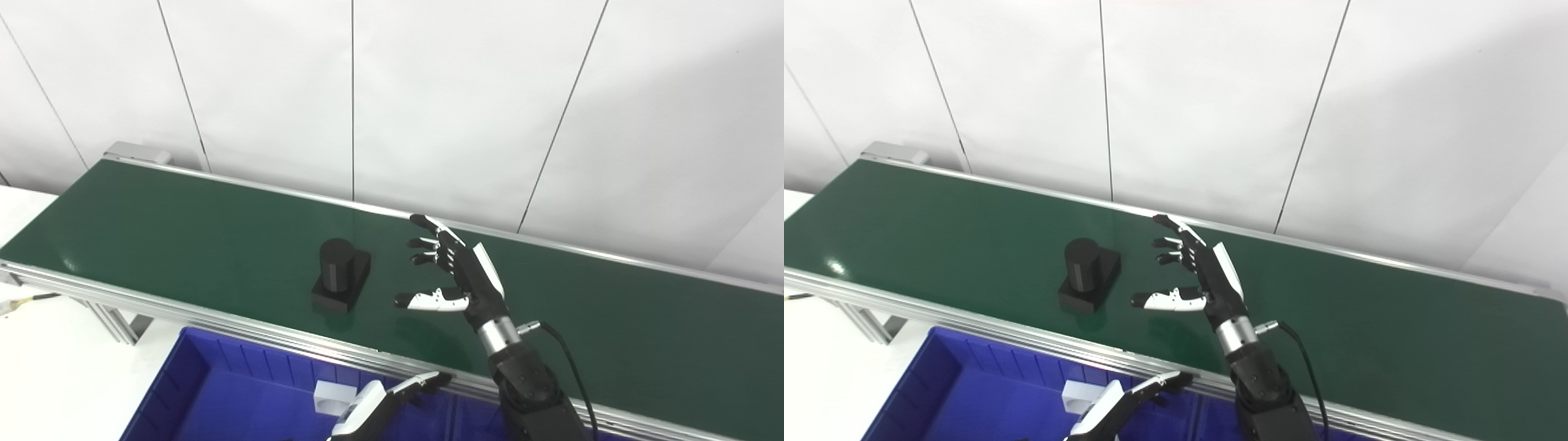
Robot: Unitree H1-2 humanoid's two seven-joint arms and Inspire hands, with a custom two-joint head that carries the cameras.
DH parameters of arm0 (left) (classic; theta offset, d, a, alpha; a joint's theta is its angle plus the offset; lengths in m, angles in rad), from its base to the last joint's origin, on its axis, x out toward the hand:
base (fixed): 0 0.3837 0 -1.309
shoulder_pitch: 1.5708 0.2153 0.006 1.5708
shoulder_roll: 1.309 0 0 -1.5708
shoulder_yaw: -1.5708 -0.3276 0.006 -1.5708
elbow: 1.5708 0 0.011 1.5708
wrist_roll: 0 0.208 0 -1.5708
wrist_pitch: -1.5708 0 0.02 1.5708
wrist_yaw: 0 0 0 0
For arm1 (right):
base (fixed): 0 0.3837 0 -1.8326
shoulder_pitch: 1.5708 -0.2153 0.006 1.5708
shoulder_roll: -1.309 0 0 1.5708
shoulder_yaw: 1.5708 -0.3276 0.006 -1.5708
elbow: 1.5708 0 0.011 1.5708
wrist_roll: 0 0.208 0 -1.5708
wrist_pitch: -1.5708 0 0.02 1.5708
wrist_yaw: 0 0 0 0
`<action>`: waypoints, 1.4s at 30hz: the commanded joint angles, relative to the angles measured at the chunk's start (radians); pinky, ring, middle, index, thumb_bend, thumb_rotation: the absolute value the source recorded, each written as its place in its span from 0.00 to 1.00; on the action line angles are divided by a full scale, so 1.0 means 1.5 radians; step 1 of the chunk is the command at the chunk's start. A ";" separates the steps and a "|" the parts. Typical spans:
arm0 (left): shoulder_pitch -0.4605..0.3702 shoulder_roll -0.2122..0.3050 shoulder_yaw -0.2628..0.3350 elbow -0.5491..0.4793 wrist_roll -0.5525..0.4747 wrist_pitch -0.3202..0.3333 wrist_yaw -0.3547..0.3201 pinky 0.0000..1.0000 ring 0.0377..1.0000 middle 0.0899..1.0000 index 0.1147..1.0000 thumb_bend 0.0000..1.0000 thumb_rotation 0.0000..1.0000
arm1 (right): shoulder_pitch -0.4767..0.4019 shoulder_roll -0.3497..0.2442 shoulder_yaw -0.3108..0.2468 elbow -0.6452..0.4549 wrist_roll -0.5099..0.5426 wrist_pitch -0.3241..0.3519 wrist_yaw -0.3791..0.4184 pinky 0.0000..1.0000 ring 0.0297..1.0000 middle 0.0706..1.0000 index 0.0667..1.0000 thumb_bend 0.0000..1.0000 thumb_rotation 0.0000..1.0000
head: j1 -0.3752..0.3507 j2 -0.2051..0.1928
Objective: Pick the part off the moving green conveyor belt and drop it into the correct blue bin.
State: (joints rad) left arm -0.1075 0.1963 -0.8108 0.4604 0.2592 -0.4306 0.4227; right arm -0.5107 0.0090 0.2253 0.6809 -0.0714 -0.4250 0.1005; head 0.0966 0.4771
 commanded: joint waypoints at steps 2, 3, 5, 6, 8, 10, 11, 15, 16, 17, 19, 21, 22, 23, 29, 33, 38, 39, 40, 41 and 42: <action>-0.012 0.000 0.001 -0.017 0.000 -0.026 0.008 0.71 0.80 0.85 0.84 1.00 0.16 | -0.045 0.015 -0.007 0.009 0.004 -0.030 -0.012 0.67 0.78 0.91 0.86 1.00 0.26 | 0.000 0.000; -0.012 0.001 0.002 -0.017 -0.002 -0.026 0.007 0.71 0.80 0.85 0.84 1.00 0.16 | -0.049 0.017 -0.007 0.018 0.003 -0.030 -0.016 0.67 0.78 0.91 0.86 1.00 0.26 | 0.000 0.001; -0.011 0.001 0.002 -0.018 -0.005 -0.026 0.004 0.71 0.80 0.85 0.84 1.00 0.16 | -0.056 0.020 -0.007 0.030 0.001 -0.030 -0.020 0.67 0.78 0.91 0.86 1.00 0.26 | -0.001 0.001; -0.011 0.001 0.001 -0.019 -0.005 -0.026 0.004 0.71 0.80 0.85 0.84 1.00 0.16 | -0.059 0.021 -0.007 0.035 0.001 -0.030 -0.021 0.66 0.78 0.90 0.85 1.00 0.25 | -0.001 0.002; -0.011 0.003 -0.001 -0.020 -0.005 -0.026 0.006 0.71 0.80 0.85 0.84 1.00 0.15 | -0.066 0.025 -0.005 0.047 0.000 -0.030 -0.026 0.66 0.77 0.89 0.85 1.00 0.23 | -0.001 0.002; -0.012 0.003 -0.003 -0.018 -0.002 -0.026 0.009 0.71 0.80 0.86 0.85 1.00 0.15 | -0.071 0.027 -0.001 0.055 -0.006 -0.030 -0.033 0.65 0.76 0.89 0.85 1.00 0.24 | 0.000 0.002; -0.013 0.003 -0.004 -0.018 -0.001 -0.026 0.010 0.71 0.80 0.86 0.85 1.00 0.15 | -0.073 0.028 0.001 0.059 -0.009 -0.030 -0.037 0.65 0.76 0.89 0.84 1.00 0.25 | 0.001 0.002; -0.012 0.003 -0.005 -0.019 -0.001 -0.026 0.011 0.70 0.80 0.86 0.85 1.00 0.15 | -0.076 0.032 0.006 0.073 -0.014 -0.030 -0.046 0.66 0.78 0.89 0.84 1.00 0.24 | 0.002 0.002; -0.012 0.003 -0.005 -0.019 -0.001 -0.026 0.012 0.70 0.80 0.86 0.85 1.00 0.15 | -0.077 0.032 0.007 0.077 -0.014 -0.030 -0.048 0.66 0.78 0.89 0.84 1.00 0.24 | 0.003 0.002; -0.012 0.002 -0.005 -0.019 0.000 -0.026 0.012 0.70 0.80 0.86 0.85 1.00 0.15 | -0.078 0.032 0.008 0.079 -0.014 -0.030 -0.050 0.66 0.78 0.89 0.84 1.00 0.24 | 0.003 0.002; -0.011 0.002 -0.006 -0.019 0.001 -0.026 0.013 0.70 0.80 0.86 0.85 1.00 0.15 | -0.080 0.032 0.009 0.087 -0.016 -0.030 -0.054 0.66 0.78 0.88 0.84 1.00 0.24 | 0.003 0.003; -0.010 0.002 -0.005 -0.021 0.000 -0.026 0.012 0.71 0.80 0.86 0.85 1.00 0.15 | -0.083 0.033 0.010 0.095 -0.018 -0.030 -0.057 0.66 0.78 0.88 0.84 1.00 0.24 | 0.003 0.005; -0.010 0.002 -0.005 -0.021 0.001 -0.026 0.013 0.71 0.80 0.86 0.85 1.00 0.15 | -0.084 0.033 0.011 0.098 -0.018 -0.030 -0.058 0.66 0.78 0.88 0.84 1.00 0.24 | 0.003 0.005; -0.009 0.003 -0.005 -0.022 0.001 -0.026 0.013 0.71 0.80 0.86 0.85 1.00 0.15 | -0.084 0.033 0.011 0.100 -0.019 -0.030 -0.059 0.67 0.78 0.88 0.84 1.00 0.24 | 0.003 0.006; -0.008 0.004 -0.005 -0.027 0.006 -0.026 0.015 0.71 0.80 0.86 0.85 1.00 0.14 | -0.087 0.037 0.020 0.110 -0.028 -0.030 -0.076 0.63 0.77 0.89 0.84 1.00 0.23 | 0.002 0.008; -0.008 0.004 -0.004 -0.028 0.003 -0.026 0.012 0.71 0.80 0.86 0.85 1.00 0.14 | -0.090 0.038 0.025 0.117 -0.031 -0.030 -0.083 0.63 0.76 0.90 0.84 1.00 0.23 | 0.003 0.008; -0.006 0.004 -0.002 -0.028 0.002 -0.026 0.008 0.70 0.81 0.86 0.86 1.00 0.15 | -0.089 0.039 0.030 0.120 -0.033 -0.030 -0.088 0.63 0.76 0.90 0.84 1.00 0.23 | 0.003 0.010; -0.006 0.004 -0.003 -0.029 0.001 -0.026 0.007 0.71 0.81 0.86 0.86 1.00 0.15 | -0.089 0.039 0.030 0.120 -0.032 -0.030 -0.088 0.64 0.77 0.90 0.84 1.00 0.23 | 0.002 0.010; -0.005 0.005 -0.003 -0.030 0.000 -0.026 0.006 0.71 0.81 0.86 0.86 1.00 0.15 | -0.088 0.039 0.031 0.120 -0.032 -0.030 -0.089 0.64 0.77 0.90 0.84 1.00 0.23 | 0.001 0.010; -0.005 0.005 -0.002 -0.030 0.000 -0.026 0.006 0.71 0.81 0.86 0.86 1.00 0.15 | -0.088 0.039 0.032 0.120 -0.032 -0.030 -0.089 0.64 0.77 0.90 0.84 1.00 0.23 | 0.001 0.010; -0.005 0.005 -0.003 -0.030 0.001 -0.026 0.008 0.71 0.81 0.86 0.86 1.00 0.15 | -0.088 0.038 0.032 0.119 -0.033 -0.030 -0.089 0.64 0.77 0.90 0.84 1.00 0.23 | 0.000 0.011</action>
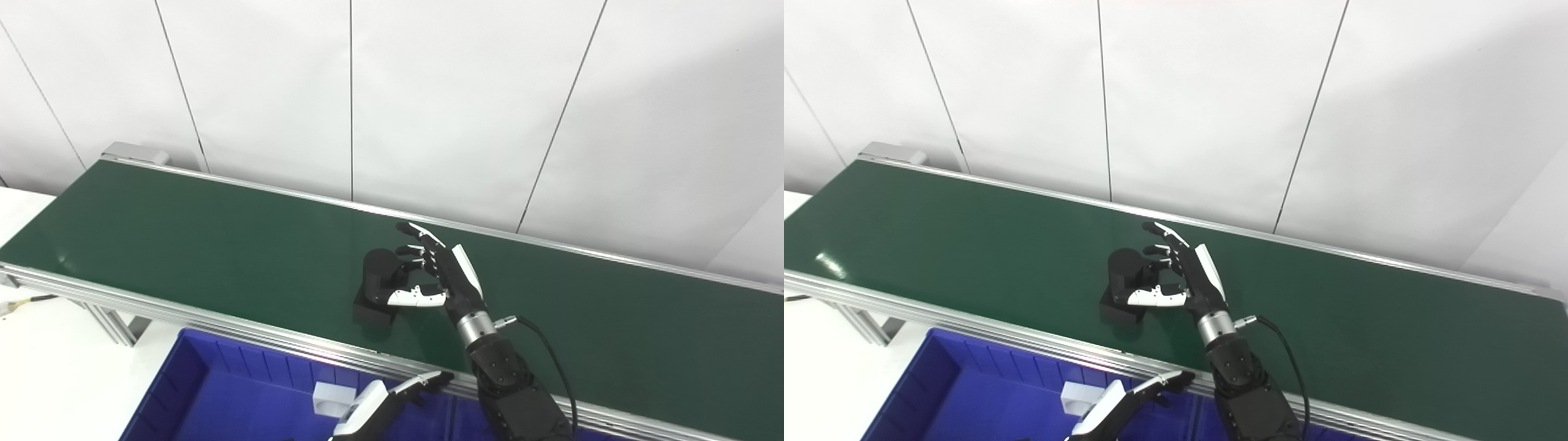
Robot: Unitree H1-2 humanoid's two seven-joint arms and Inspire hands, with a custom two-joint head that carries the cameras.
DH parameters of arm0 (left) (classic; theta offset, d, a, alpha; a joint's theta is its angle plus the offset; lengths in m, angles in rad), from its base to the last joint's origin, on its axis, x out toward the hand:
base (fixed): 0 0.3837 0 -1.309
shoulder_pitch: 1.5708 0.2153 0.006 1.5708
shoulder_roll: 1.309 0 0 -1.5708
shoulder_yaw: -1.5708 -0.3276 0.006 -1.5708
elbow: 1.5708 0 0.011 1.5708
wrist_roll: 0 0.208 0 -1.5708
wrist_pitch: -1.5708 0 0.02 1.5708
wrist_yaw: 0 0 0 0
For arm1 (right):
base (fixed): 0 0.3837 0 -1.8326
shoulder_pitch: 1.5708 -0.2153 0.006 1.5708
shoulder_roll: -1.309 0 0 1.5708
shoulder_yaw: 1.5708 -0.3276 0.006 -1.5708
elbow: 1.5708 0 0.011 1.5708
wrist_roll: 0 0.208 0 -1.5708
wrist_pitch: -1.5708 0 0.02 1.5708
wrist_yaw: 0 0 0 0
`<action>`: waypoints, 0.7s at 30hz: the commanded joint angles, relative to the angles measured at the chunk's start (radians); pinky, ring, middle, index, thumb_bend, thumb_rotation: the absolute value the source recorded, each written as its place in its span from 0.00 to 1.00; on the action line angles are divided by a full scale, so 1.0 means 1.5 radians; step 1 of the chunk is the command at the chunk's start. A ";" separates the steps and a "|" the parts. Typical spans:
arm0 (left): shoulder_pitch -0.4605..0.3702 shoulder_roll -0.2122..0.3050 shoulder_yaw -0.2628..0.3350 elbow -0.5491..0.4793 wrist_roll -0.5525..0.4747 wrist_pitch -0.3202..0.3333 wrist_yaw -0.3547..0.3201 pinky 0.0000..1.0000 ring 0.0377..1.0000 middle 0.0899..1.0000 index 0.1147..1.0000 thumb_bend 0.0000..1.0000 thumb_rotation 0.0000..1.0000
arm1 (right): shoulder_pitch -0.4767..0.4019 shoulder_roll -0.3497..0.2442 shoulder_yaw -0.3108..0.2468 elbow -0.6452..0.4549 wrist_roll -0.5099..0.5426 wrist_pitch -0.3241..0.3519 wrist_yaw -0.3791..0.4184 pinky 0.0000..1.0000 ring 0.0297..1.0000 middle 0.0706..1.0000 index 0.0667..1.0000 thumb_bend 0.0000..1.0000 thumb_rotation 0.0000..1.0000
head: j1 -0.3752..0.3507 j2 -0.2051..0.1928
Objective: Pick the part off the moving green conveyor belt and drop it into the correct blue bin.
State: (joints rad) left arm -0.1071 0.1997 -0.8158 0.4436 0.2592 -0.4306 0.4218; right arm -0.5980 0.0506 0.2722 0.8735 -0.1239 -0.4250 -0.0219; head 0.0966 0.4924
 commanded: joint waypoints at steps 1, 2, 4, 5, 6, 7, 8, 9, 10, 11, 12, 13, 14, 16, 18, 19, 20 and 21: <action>-0.006 0.002 0.000 -0.019 0.003 -0.026 0.010 0.71 0.81 0.86 0.85 1.00 0.14 | -0.029 0.010 0.001 -0.010 0.002 -0.030 -0.007 0.64 0.77 0.89 0.85 1.00 0.23 | 0.000 0.000; -0.006 0.002 0.000 -0.018 0.004 -0.026 0.012 0.71 0.81 0.86 0.85 1.00 0.14 | -0.028 0.009 0.002 -0.011 0.002 -0.030 -0.007 0.64 0.77 0.89 0.85 1.00 0.23 | 0.000 0.001; -0.007 0.001 0.000 -0.017 0.006 -0.026 0.013 0.71 0.81 0.86 0.85 1.00 0.14 | -0.028 0.008 0.003 -0.013 0.001 -0.030 -0.009 0.64 0.77 0.89 0.85 1.00 0.23 | 0.000 0.001; -0.007 0.001 0.001 -0.016 0.006 -0.026 0.012 0.71 0.81 0.86 0.85 1.00 0.15 | -0.027 0.008 0.004 -0.014 0.000 -0.030 -0.011 0.64 0.76 0.89 0.84 1.00 0.23 | 0.000 0.001; -0.007 0.001 0.000 -0.016 0.006 -0.026 0.013 0.71 0.81 0.86 0.85 1.00 0.15 | -0.026 0.008 0.005 -0.014 0.001 -0.030 -0.011 0.64 0.76 0.89 0.84 1.00 0.23 | 0.000 0.000; -0.008 0.001 -0.001 -0.016 0.005 -0.026 0.013 0.71 0.81 0.86 0.85 1.00 0.15 | -0.026 0.008 0.005 -0.015 0.001 -0.030 -0.011 0.64 0.76 0.89 0.84 1.00 0.23 | 0.000 0.000; -0.008 0.001 -0.001 -0.016 0.003 -0.026 0.013 0.71 0.81 0.86 0.85 1.00 0.15 | -0.026 0.007 0.005 -0.014 0.001 -0.030 -0.012 0.64 0.76 0.89 0.84 1.00 0.23 | -0.001 0.000; -0.008 0.001 -0.001 -0.017 0.002 -0.026 0.012 0.71 0.81 0.86 0.85 1.00 0.15 | -0.026 0.007 0.005 -0.014 0.001 -0.030 -0.013 0.65 0.76 0.88 0.84 1.00 0.23 | -0.001 0.000; -0.009 0.001 -0.001 -0.016 0.001 -0.026 0.011 0.71 0.81 0.86 0.85 1.00 0.15 | -0.026 0.007 0.007 -0.013 -0.002 -0.030 -0.017 0.65 0.76 0.88 0.84 1.00 0.23 | -0.001 0.000; -0.008 0.001 0.000 -0.017 0.001 -0.026 0.011 0.71 0.81 0.86 0.85 1.00 0.15 | -0.025 0.006 0.008 -0.012 -0.005 -0.030 -0.020 0.64 0.76 0.88 0.84 1.00 0.23 | -0.001 0.002; -0.008 0.001 0.000 -0.017 0.001 -0.026 0.010 0.71 0.81 0.86 0.85 1.00 0.15 | -0.025 0.006 0.009 -0.012 -0.007 -0.030 -0.023 0.64 0.76 0.88 0.84 1.00 0.23 | -0.002 0.003; -0.008 0.001 0.000 -0.018 0.004 -0.026 0.012 0.71 0.80 0.86 0.85 1.00 0.16 | -0.025 0.005 0.013 -0.011 -0.013 -0.030 -0.032 0.64 0.76 0.87 0.83 1.00 0.22 | -0.002 0.004; -0.008 0.001 0.000 -0.019 0.006 -0.026 0.013 0.71 0.80 0.86 0.85 1.00 0.16 | -0.024 0.005 0.015 -0.011 -0.017 -0.030 -0.038 0.64 0.76 0.87 0.83 1.00 0.21 | -0.002 0.004; -0.007 0.001 0.000 -0.020 0.007 -0.026 0.014 0.71 0.80 0.86 0.85 1.00 0.17 | -0.022 0.006 0.016 -0.009 -0.023 -0.030 -0.053 0.64 0.75 0.86 0.82 1.00 0.18 | -0.002 0.004; -0.007 0.002 0.002 -0.021 0.004 -0.026 0.010 0.71 0.80 0.86 0.85 1.00 0.17 | -0.018 0.009 0.014 -0.009 -0.029 -0.030 -0.074 0.65 0.74 0.84 0.80 0.98 0.10 | -0.002 0.005; -0.006 0.002 0.003 -0.022 0.003 -0.026 0.008 0.71 0.81 0.86 0.85 1.00 0.17 | -0.017 0.011 0.012 -0.008 -0.030 -0.030 -0.083 0.64 0.72 0.83 0.79 0.97 0.06 | -0.002 0.005; -0.006 0.002 0.004 -0.023 0.003 -0.026 0.007 0.71 0.81 0.86 0.85 1.00 0.18 | -0.016 0.013 0.011 -0.006 -0.033 -0.030 -0.097 0.62 0.69 0.79 0.77 0.94 0.02 | -0.002 0.005; -0.006 0.002 0.004 -0.023 0.004 -0.026 0.008 0.71 0.81 0.86 0.85 1.00 0.17 | -0.015 0.014 0.011 -0.004 -0.035 -0.030 -0.111 0.60 0.67 0.76 0.75 0.93 0.01 | -0.003 0.006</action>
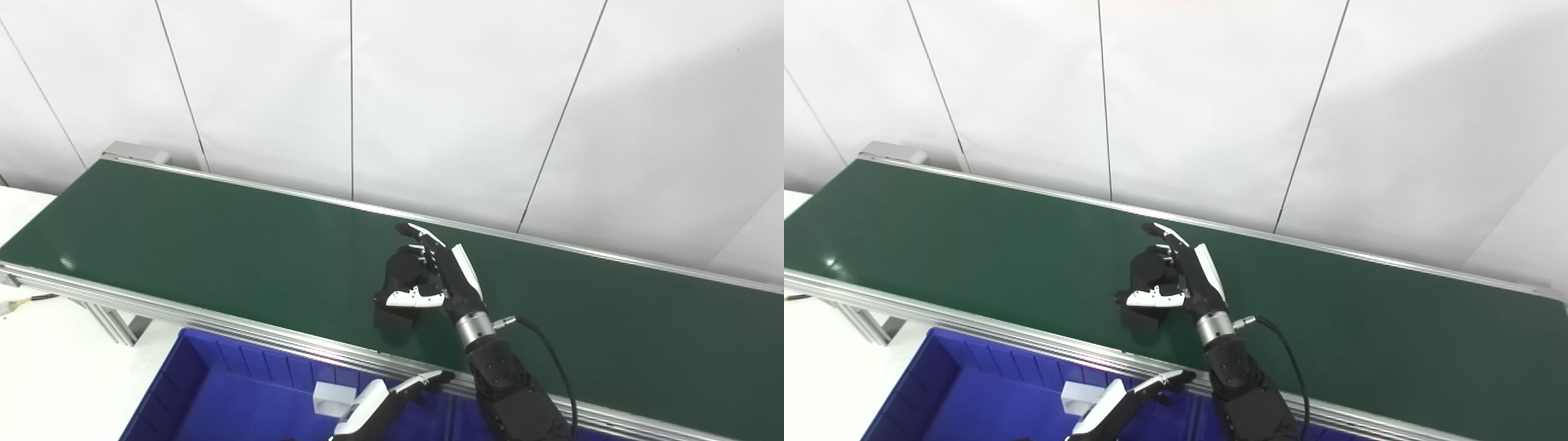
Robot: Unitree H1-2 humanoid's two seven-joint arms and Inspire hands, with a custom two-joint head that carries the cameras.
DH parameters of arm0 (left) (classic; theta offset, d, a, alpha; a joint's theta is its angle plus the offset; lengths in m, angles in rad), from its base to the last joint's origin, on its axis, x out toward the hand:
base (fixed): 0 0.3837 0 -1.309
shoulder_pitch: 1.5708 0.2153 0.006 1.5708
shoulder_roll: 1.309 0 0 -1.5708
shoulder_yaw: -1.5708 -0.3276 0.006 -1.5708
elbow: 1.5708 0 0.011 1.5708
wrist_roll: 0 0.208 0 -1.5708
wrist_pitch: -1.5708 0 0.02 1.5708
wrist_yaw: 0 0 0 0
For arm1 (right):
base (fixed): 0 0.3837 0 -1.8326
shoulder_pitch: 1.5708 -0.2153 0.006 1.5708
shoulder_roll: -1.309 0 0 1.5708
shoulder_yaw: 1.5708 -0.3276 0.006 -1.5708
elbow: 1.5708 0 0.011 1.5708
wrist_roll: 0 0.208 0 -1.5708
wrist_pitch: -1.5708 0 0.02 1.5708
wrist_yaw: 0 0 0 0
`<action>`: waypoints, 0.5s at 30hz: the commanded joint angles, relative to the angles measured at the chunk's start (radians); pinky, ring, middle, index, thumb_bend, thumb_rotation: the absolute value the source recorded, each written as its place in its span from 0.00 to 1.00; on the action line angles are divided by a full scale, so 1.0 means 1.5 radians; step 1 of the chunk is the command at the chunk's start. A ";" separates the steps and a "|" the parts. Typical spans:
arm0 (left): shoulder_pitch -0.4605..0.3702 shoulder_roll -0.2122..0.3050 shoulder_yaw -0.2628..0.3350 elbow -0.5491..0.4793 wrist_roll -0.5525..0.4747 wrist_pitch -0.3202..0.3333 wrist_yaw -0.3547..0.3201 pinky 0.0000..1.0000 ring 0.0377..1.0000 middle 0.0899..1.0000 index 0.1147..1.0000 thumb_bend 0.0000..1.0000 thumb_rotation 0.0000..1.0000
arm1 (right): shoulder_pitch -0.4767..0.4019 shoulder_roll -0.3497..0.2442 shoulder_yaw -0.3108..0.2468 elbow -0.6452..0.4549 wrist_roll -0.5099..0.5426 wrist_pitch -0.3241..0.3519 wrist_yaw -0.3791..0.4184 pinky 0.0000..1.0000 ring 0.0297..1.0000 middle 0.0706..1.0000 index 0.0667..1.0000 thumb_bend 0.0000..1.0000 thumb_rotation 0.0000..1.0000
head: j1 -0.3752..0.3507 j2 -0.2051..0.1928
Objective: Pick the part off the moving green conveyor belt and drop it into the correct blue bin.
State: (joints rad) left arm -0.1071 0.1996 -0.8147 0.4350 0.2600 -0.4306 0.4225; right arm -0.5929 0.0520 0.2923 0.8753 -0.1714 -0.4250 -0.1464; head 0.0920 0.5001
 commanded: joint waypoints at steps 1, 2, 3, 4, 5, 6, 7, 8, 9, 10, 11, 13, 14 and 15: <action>-0.006 0.002 0.003 -0.018 0.004 -0.026 0.008 0.71 0.81 0.86 0.85 1.00 0.17 | -0.018 0.014 -0.001 -0.003 -0.006 -0.030 -0.037 0.59 0.65 0.74 0.74 0.92 0.00 | 0.000 0.001; -0.006 0.003 0.002 -0.018 0.003 -0.026 0.009 0.71 0.81 0.86 0.85 1.00 0.17 | -0.017 0.016 -0.004 -0.001 -0.007 -0.030 -0.052 0.56 0.63 0.72 0.72 0.90 0.00 | 0.000 0.001; -0.006 0.003 0.002 -0.018 0.003 -0.026 0.009 0.71 0.80 0.86 0.85 1.00 0.17 | -0.016 0.017 -0.005 0.000 -0.007 -0.030 -0.063 0.52 0.58 0.66 0.68 0.87 0.00 | 0.000 0.001; -0.006 0.003 0.001 -0.018 0.001 -0.026 0.008 0.71 0.80 0.86 0.85 1.00 0.17 | -0.016 0.019 -0.006 0.003 -0.009 -0.030 -0.079 0.51 0.58 0.66 0.68 0.87 0.00 | -0.001 0.002; -0.006 0.003 0.002 -0.019 -0.002 -0.026 0.005 0.71 0.81 0.86 0.85 1.00 0.16 | -0.015 0.021 -0.009 0.005 -0.010 -0.030 -0.093 0.49 0.55 0.61 0.64 0.84 0.00 | -0.001 0.002; -0.006 0.004 0.003 -0.020 -0.003 -0.026 0.003 0.71 0.81 0.86 0.85 1.00 0.16 | -0.016 0.021 -0.010 0.007 -0.009 -0.030 -0.102 0.47 0.47 0.54 0.59 0.66 0.00 | -0.001 0.003; -0.006 0.004 0.003 -0.021 -0.003 -0.026 0.002 0.71 0.81 0.86 0.85 1.00 0.16 | -0.016 0.022 -0.011 0.009 -0.009 -0.030 -0.110 0.46 0.45 0.51 0.57 0.59 0.00 | -0.002 0.003; -0.006 0.004 0.004 -0.022 -0.003 -0.026 0.002 0.71 0.80 0.85 0.85 1.00 0.17 | -0.017 0.022 -0.011 0.011 -0.008 -0.030 -0.114 0.46 0.44 0.48 0.52 0.56 0.00 | -0.002 0.003; -0.005 0.004 0.005 -0.023 -0.002 -0.026 0.001 0.71 0.80 0.85 0.85 1.00 0.17 | -0.017 0.022 -0.012 0.011 -0.007 -0.030 -0.117 0.45 0.43 0.47 0.49 0.53 0.00 | -0.003 0.003; -0.004 0.004 0.006 -0.024 -0.002 -0.026 0.001 0.71 0.80 0.85 0.84 1.00 0.17 | -0.017 0.021 -0.012 0.012 -0.006 -0.030 -0.119 0.44 0.44 0.46 0.47 0.53 0.00 | -0.003 0.003; -0.004 0.005 0.007 -0.025 -0.002 -0.026 0.000 0.71 0.80 0.85 0.84 1.00 0.17 | -0.016 0.019 -0.008 0.010 -0.009 -0.030 -0.121 0.45 0.45 0.45 0.45 0.52 0.00 | -0.004 0.004; -0.004 0.005 0.008 -0.026 -0.002 -0.026 0.000 0.71 0.80 0.85 0.84 1.00 0.16 | -0.015 0.014 -0.002 0.007 -0.016 -0.030 -0.126 0.47 0.48 0.46 0.42 0.52 0.00 | -0.006 0.005; -0.004 0.005 0.008 -0.026 -0.002 -0.026 0.000 0.71 0.80 0.85 0.84 1.00 0.16 | -0.015 0.013 0.000 0.006 -0.018 -0.030 -0.128 0.51 0.49 0.47 0.41 0.52 0.00 | -0.006 0.005; -0.003 0.005 0.009 -0.027 -0.003 -0.026 -0.002 0.71 0.80 0.85 0.84 1.00 0.16 | -0.015 0.012 0.001 0.005 -0.019 -0.030 -0.130 0.53 0.49 0.47 0.40 0.52 0.00 | -0.006 0.005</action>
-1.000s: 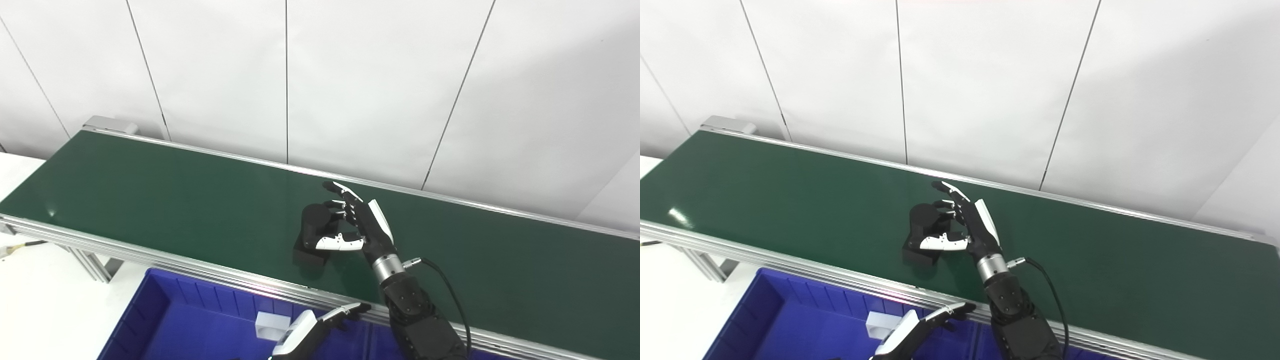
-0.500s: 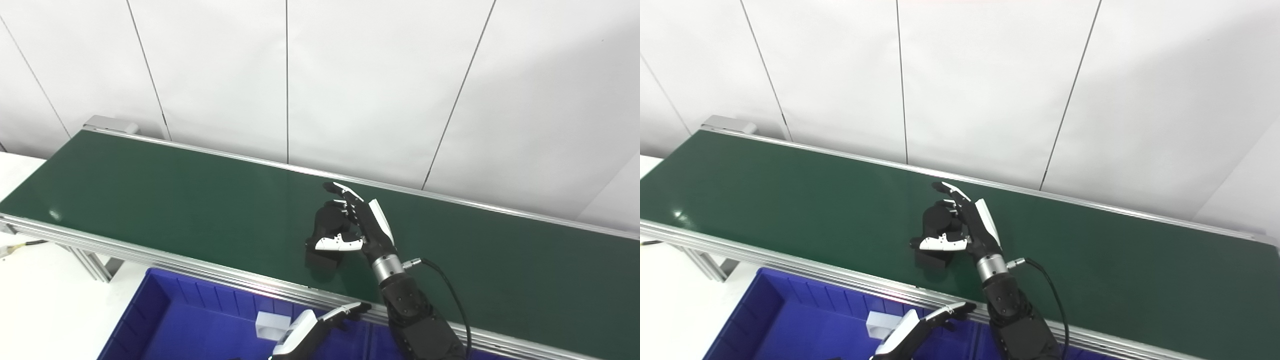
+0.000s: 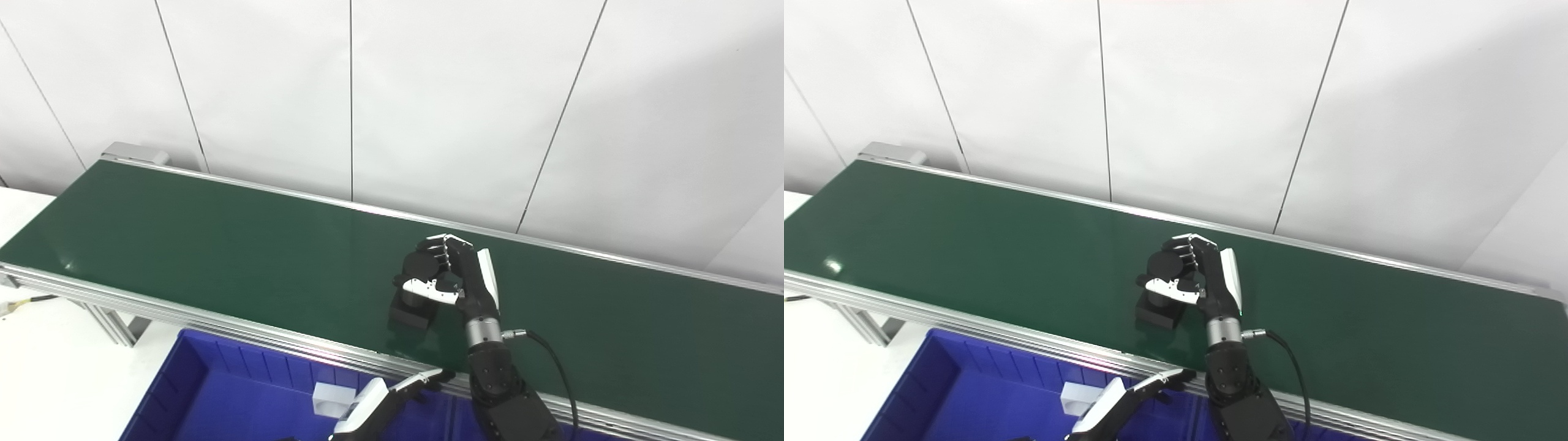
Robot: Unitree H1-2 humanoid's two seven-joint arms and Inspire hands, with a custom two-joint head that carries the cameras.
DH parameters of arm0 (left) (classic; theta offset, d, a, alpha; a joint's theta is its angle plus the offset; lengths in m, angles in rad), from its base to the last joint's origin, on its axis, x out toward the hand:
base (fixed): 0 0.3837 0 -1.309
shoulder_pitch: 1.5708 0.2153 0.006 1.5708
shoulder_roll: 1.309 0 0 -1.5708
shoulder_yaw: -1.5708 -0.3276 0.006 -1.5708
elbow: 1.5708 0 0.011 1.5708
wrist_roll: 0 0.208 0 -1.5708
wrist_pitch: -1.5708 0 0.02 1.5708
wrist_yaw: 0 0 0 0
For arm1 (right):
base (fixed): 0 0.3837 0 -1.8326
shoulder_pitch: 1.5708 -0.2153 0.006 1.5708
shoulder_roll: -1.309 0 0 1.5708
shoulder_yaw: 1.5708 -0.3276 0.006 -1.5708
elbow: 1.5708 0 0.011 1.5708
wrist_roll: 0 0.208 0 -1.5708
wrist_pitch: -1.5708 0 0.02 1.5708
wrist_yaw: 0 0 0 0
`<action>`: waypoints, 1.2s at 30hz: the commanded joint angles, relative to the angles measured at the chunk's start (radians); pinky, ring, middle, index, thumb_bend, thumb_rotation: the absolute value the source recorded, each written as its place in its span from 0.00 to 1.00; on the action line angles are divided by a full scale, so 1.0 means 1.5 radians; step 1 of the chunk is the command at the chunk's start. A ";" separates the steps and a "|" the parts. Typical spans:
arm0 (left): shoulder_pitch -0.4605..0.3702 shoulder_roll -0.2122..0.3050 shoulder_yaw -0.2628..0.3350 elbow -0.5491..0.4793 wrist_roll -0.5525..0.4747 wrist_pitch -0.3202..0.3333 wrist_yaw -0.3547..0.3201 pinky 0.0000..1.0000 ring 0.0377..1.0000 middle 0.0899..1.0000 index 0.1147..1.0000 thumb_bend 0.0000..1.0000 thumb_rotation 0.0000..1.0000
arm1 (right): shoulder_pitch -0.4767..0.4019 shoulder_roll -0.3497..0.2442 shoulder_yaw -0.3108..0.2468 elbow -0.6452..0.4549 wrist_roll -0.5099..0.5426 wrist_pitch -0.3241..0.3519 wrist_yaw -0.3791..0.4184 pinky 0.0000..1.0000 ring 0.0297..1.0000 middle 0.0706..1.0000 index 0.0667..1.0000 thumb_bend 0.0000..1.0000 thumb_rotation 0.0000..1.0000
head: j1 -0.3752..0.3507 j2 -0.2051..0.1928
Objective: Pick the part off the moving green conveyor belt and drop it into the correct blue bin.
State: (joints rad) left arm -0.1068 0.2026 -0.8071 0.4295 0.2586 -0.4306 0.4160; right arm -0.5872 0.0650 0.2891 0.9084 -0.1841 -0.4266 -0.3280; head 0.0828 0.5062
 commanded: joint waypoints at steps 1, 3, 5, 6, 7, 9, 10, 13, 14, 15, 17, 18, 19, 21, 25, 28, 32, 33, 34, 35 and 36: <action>-0.004 0.003 0.004 -0.023 -0.002 -0.026 0.004 0.72 0.80 0.85 0.84 1.00 0.16 | -0.018 0.002 0.002 -0.018 -0.009 -0.029 -0.008 0.54 0.49 0.47 0.40 0.51 0.00 | -0.001 0.001; -0.003 0.004 0.004 -0.024 -0.002 -0.026 0.003 0.71 0.80 0.85 0.84 1.00 0.16 | -0.016 0.003 -0.002 -0.022 -0.005 -0.029 -0.006 0.53 0.49 0.47 0.40 0.51 0.00 | -0.002 0.002; -0.004 0.004 0.004 -0.024 -0.003 -0.026 0.003 0.72 0.80 0.85 0.84 1.00 0.16 | -0.012 0.001 -0.004 -0.029 -0.005 -0.029 -0.006 0.50 0.49 0.48 0.39 0.51 0.00 | -0.004 0.002; -0.004 0.004 0.004 -0.024 -0.003 -0.026 0.002 0.72 0.80 0.85 0.84 1.00 0.16 | -0.010 0.001 -0.005 -0.034 -0.005 -0.029 -0.004 0.49 0.49 0.48 0.40 0.51 0.00 | -0.004 0.002; -0.004 0.005 0.004 -0.024 -0.004 -0.026 0.002 0.72 0.81 0.85 0.84 1.00 0.16 | -0.007 0.000 -0.006 -0.039 -0.003 -0.029 -0.002 0.49 0.49 0.48 0.40 0.51 0.00 | -0.004 0.002; -0.005 0.005 0.004 -0.023 -0.003 -0.026 0.002 0.72 0.81 0.85 0.84 1.00 0.17 | -0.003 -0.001 -0.009 -0.049 0.001 -0.029 0.005 0.49 0.49 0.48 0.40 0.51 0.00 | -0.006 0.002; -0.005 0.005 0.003 -0.023 -0.002 -0.026 0.003 0.72 0.81 0.85 0.84 1.00 0.17 | 0.000 -0.002 -0.010 -0.054 0.005 -0.029 0.009 0.48 0.49 0.48 0.40 0.52 0.00 | -0.006 0.002; -0.004 0.006 0.004 -0.024 -0.003 -0.026 0.002 0.72 0.81 0.85 0.84 1.00 0.16 | 0.008 -0.004 -0.013 -0.073 0.007 -0.029 0.014 0.47 0.48 0.48 0.40 0.52 0.00 | -0.009 0.005; -0.003 0.006 0.006 -0.025 -0.004 -0.026 0.001 0.72 0.81 0.85 0.84 1.00 0.16 | 0.013 -0.006 -0.013 -0.089 0.006 -0.029 0.015 0.47 0.48 0.48 0.40 0.52 0.00 | -0.014 0.007; -0.003 0.006 0.007 -0.027 -0.004 -0.026 0.000 0.72 0.81 0.85 0.84 1.00 0.16 | 0.016 -0.008 -0.014 -0.100 0.005 -0.029 0.016 0.45 0.48 0.48 0.40 0.52 0.00 | -0.017 0.009; -0.001 0.008 0.010 -0.032 -0.001 -0.026 -0.002 0.73 0.81 0.85 0.84 1.00 0.16 | 0.027 -0.012 -0.013 -0.135 0.002 -0.029 0.020 0.44 0.48 0.48 0.40 0.52 0.00 | -0.027 0.013; 0.000 0.010 0.011 -0.035 -0.001 -0.026 -0.003 0.73 0.81 0.85 0.84 1.00 0.16 | 0.035 -0.015 -0.014 -0.159 0.001 -0.029 0.026 0.44 0.48 0.48 0.40 0.52 0.00 | -0.040 0.018; 0.001 0.012 0.012 -0.038 -0.001 -0.026 -0.003 0.73 0.82 0.85 0.83 1.00 0.16 | 0.041 -0.017 -0.015 -0.176 0.000 -0.029 0.030 0.44 0.48 0.48 0.40 0.52 0.00 | -0.043 0.019; 0.001 0.016 0.014 -0.045 -0.003 -0.026 -0.003 0.74 0.82 0.85 0.83 1.00 0.15 | 0.057 -0.021 -0.020 -0.224 -0.002 -0.028 0.042 0.44 0.47 0.47 0.41 0.52 0.00 | -0.063 0.028; 0.003 0.025 0.022 -0.060 -0.006 -0.026 -0.012 0.75 0.82 0.85 0.83 1.00 0.16 | 0.090 -0.028 -0.036 -0.317 -0.004 -0.023 0.065 0.42 0.46 0.47 0.41 0.52 0.00 | -0.096 0.049; 0.002 0.034 0.027 -0.074 -0.004 -0.026 -0.013 0.74 0.82 0.85 0.84 1.00 0.17 | 0.126 -0.034 -0.053 -0.412 0.005 0.014 0.086 0.39 0.44 0.47 0.42 0.52 0.00 | -0.125 0.068; 0.007 0.042 0.040 -0.092 -0.010 -0.026 -0.028 0.76 0.83 0.85 0.84 1.00 0.17 | 0.173 -0.039 -0.079 -0.518 0.015 0.055 0.107 0.40 0.46 0.47 0.42 0.52 0.00 | -0.156 0.079; 0.008 0.044 0.043 -0.095 -0.013 -0.026 -0.033 0.76 0.83 0.85 0.84 1.00 0.17 | 0.186 -0.040 -0.085 -0.540 0.017 0.063 0.111 0.40 0.46 0.47 0.42 0.52 0.00 | -0.161 0.079; 0.009 0.046 0.046 -0.098 -0.019 -0.026 -0.039 0.77 0.83 0.85 0.84 1.00 0.17 | 0.198 -0.042 -0.091 -0.559 0.019 0.067 0.115 0.40 0.46 0.47 0.41 0.52 0.00 | -0.168 0.080; 0.011 0.047 0.049 -0.101 -0.023 -0.026 -0.044 0.77 0.83 0.85 0.84 1.00 0.17 | 0.211 -0.044 -0.097 -0.577 0.017 0.069 0.118 0.40 0.46 0.48 0.41 0.52 0.00 | -0.173 0.081; 0.012 0.048 0.053 -0.105 -0.029 -0.026 -0.051 0.77 0.83 0.85 0.84 1.00 0.17 | 0.226 -0.047 -0.102 -0.595 0.020 0.071 0.121 0.40 0.46 0.48 0.41 0.52 0.00 | -0.179 0.083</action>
State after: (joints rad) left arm -0.0867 0.2694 -0.7401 0.3101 0.2279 -0.4313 0.3472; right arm -0.2513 -0.0017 0.1473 0.0718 -0.1600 -0.3287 -0.1584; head -0.1779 0.6289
